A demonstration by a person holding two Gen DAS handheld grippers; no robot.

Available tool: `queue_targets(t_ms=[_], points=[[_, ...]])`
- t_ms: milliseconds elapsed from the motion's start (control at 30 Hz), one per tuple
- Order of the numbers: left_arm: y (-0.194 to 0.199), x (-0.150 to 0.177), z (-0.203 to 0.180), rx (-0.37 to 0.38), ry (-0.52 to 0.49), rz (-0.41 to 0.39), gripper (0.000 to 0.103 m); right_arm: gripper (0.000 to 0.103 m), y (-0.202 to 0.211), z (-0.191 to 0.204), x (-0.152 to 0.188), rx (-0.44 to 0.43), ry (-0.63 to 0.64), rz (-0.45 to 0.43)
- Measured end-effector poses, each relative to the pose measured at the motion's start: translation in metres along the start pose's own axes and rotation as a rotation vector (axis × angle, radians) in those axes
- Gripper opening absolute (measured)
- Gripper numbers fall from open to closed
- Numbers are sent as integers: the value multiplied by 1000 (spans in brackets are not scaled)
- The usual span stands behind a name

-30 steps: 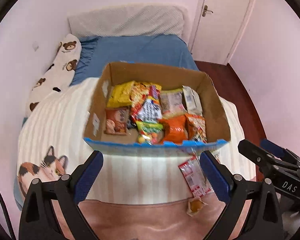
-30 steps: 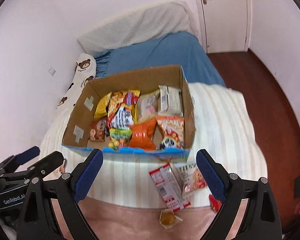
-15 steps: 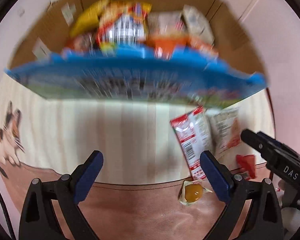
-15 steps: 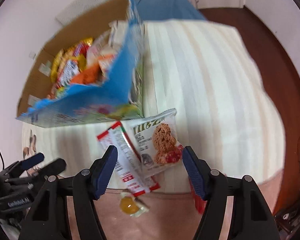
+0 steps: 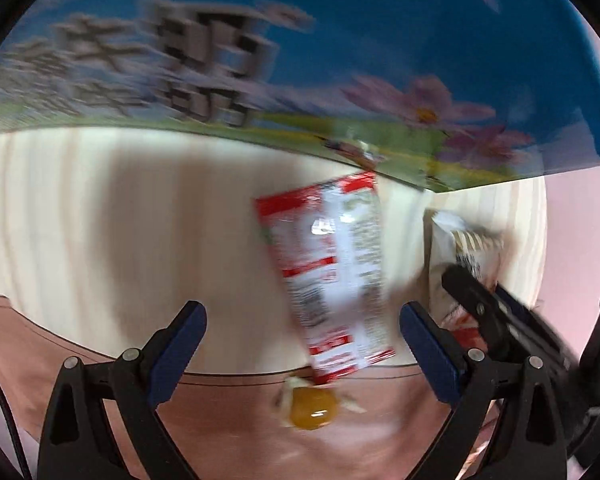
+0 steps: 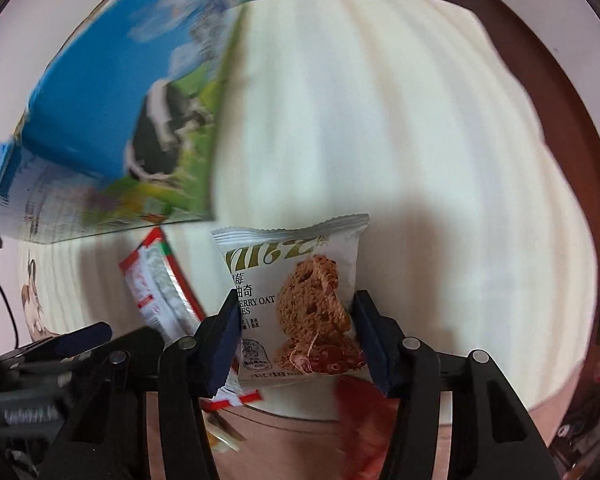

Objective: Organize snacks
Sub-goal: 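Grasp the red-white sausage packet with left tool while right tool grasps the oat cookie packet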

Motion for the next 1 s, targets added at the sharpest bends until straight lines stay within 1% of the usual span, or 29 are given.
queue_targets(t_ms=[133, 167, 200, 267, 333, 367, 400, 433, 467, 500, 533, 600, 633, 800, 900, 933, 1000], points=[[-20, -2, -11, 35, 62, 13, 98, 57, 6, -27, 12, -4, -72, -16], [-26, -2, -14, 14, 74, 7, 98, 57, 6, -34, 14, -5, -90, -19], [-31, -3, -16, -27, 73, -7, 98, 57, 6, -41, 18, -26, -117, -19], [-38, -2, -20, -79, 61, -24, 98, 57, 7, -47, 24, -39, -141, -19], [-38, 0, -23, -92, 50, -60, 95, 57, 7, -49, 26, -28, -143, -18], [-36, 2, -23, -97, 34, -76, 85, 57, 8, -47, 26, -25, -142, -17], [-33, 4, -23, -121, 1, -93, 77, 57, 8, -45, 28, -21, -136, -12], [-31, 7, -27, -129, -22, -99, 68, 57, 10, -44, 30, -18, -133, -9], [-29, 10, -26, -142, -63, -95, 57, 57, 8, -39, 22, -16, -129, -6], [-28, 12, -24, -157, -90, -90, 55, 57, 7, -36, 23, -16, -122, 0], [-25, 14, -20, -167, -115, -87, 55, 57, 4, -31, 22, -15, -114, 7], [-18, 18, -3, -199, -131, -94, 54, 57, -2, -18, 22, -15, -93, 23], [-16, 18, 1, -205, -132, -95, 54, 57, -5, -15, 22, -17, -86, 28], [-3, 35, 60, -245, -114, -71, 54, 57, -24, 19, 28, -27, -36, 77], [-1, 44, 91, -237, -73, -48, 54, 57, -35, 34, 38, -30, -20, 108], [-3, 47, 98, -218, -62, -34, 55, 57, -38, 38, 41, -34, -20, 119], [-5, 46, 106, -170, -35, -8, 59, 59, -43, 44, 45, -36, -20, 134]])
Point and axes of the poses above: each gripper's, at about its wrist camera, not at the fingertips, and y roughly against the way its jaws point, z to its left, x to its underside, the point moved 5 cm from there along -y, roughly the way its jaws point, and after that the axes turned 14 degrees about z, right-handed, at the moved point
